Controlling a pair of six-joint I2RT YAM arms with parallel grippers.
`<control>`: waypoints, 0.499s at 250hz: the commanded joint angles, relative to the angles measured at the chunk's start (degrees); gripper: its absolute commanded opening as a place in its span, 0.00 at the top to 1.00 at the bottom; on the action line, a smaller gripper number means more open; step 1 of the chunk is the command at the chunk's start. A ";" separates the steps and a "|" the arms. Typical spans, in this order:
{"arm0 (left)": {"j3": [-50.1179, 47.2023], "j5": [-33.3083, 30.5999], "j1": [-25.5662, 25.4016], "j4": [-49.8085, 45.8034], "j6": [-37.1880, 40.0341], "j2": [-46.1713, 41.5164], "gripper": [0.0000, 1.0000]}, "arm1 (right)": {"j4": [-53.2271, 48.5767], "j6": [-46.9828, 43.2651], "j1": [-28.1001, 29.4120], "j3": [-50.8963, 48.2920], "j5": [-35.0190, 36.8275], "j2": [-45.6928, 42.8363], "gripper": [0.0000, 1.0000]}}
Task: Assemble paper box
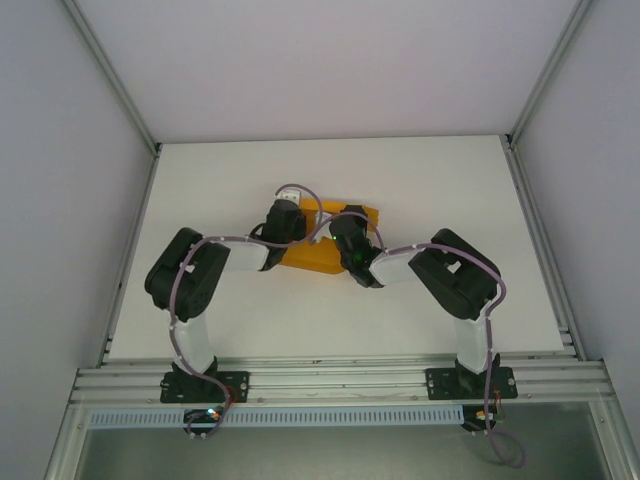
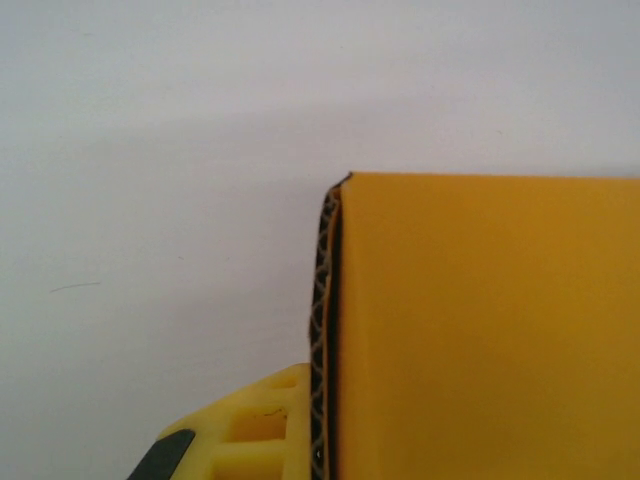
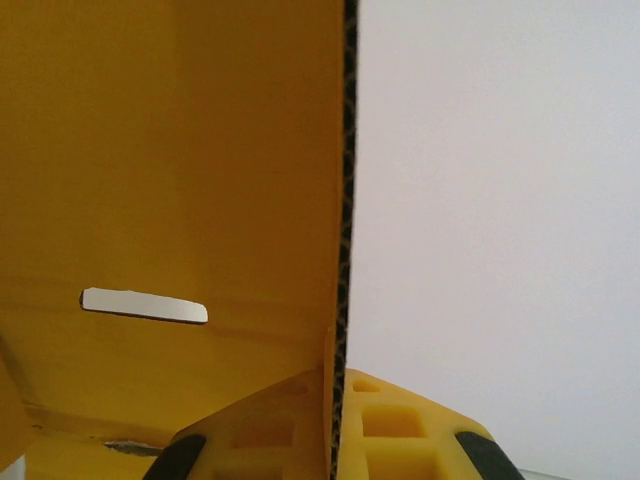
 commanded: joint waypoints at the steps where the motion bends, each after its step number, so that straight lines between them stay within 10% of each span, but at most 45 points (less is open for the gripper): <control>1: -1.67 -14.27 1.34 -1.05 -8.28 2.77 1.00 | -9.48 3.56 0.86 -1.37 -0.72 -0.08 1.00; 78: -0.55 -11.54 1.89 -4.98 -11.25 1.48 1.00 | -9.83 4.58 0.90 -1.17 -0.76 0.21 1.00; 106: -5.90 -1.91 2.23 5.33 -6.07 -1.17 0.62 | -10.35 4.80 0.87 -1.17 -0.75 -0.01 1.00; 125: -9.28 3.39 2.86 10.86 -4.45 -2.79 0.62 | -10.51 4.63 0.95 -1.09 -0.77 0.09 1.00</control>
